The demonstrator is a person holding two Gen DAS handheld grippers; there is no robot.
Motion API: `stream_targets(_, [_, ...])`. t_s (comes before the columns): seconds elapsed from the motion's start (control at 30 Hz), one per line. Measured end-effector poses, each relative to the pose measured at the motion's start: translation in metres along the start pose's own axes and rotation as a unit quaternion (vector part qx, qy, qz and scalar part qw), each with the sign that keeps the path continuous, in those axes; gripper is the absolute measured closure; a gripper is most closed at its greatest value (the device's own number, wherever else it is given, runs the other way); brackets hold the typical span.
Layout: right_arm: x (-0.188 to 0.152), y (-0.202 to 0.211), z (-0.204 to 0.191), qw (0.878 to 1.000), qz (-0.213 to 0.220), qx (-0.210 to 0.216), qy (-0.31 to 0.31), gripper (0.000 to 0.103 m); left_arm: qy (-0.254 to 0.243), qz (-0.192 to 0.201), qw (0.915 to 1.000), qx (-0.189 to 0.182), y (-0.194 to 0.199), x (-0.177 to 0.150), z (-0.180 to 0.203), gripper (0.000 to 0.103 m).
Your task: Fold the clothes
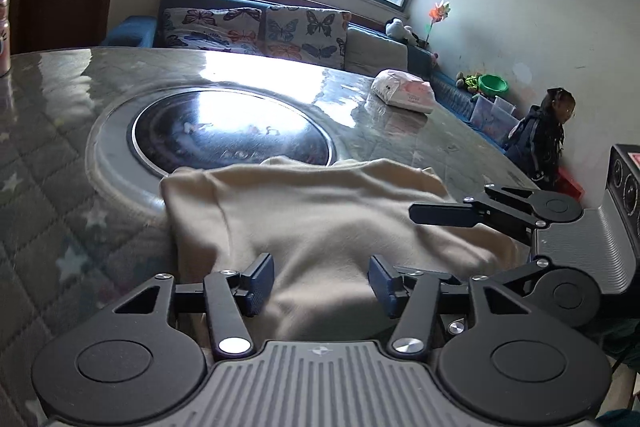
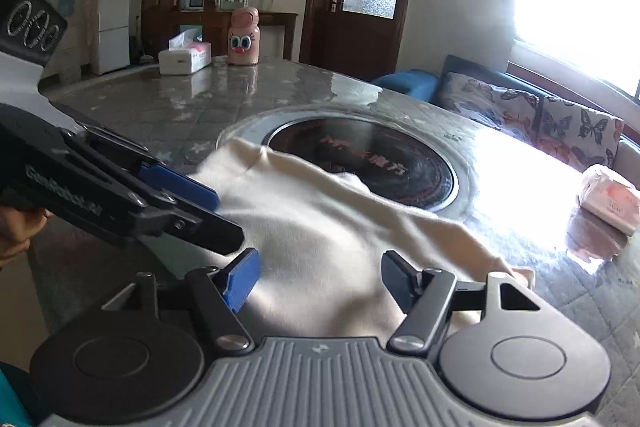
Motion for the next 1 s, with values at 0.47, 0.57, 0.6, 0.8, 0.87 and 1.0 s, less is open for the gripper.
stream_targets(0.47, [-0.012, 0.014, 0.021, 0.999, 0.007, -0.024, -0.041, 0.025, -0.017, 0.022, 0.9995, 0.012, 0.009, -0.009, 0.001, 0.041])
stream_targets(0.57, [-0.019, 0.015, 0.025, 0.998, 0.004, -0.022, -0.057, 0.024, -0.034, 0.024, 0.9989, 0.024, 0.007, -0.011, 0.005, 0.041])
stream_targets(0.6, [-0.019, 0.017, 0.026, 0.998, 0.006, -0.022, -0.060, 0.024, -0.037, 0.024, 0.9987, 0.026, 0.007, -0.012, 0.006, 0.041])
stream_targets(0.8, [-0.019, 0.032, 0.041, 0.996, 0.018, -0.049, -0.070, 0.023, -0.038, 0.040, 0.9978, 0.036, 0.016, -0.003, 0.010, 0.041])
stream_targets(0.87, [-0.025, 0.031, 0.047, 0.995, 0.010, -0.063, -0.070, 0.021, -0.046, 0.036, 0.9972, 0.047, 0.012, -0.006, 0.009, 0.041])
stream_targets(1.0, [-0.037, 0.034, 0.053, 0.994, 0.005, -0.064, -0.085, 0.019, -0.065, 0.030, 0.9957, 0.059, 0.008, -0.013, 0.009, 0.041])
Point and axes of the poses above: each gripper's, at about its wrist camera, not at the fingertips, and y roughly against the way its jaws point, z to its right, x to its top, the point moved 6 cm from there along -y, roughly the way its jaws point, and after that the axes turned 5 degrees about -x, right-handed, at the moved point
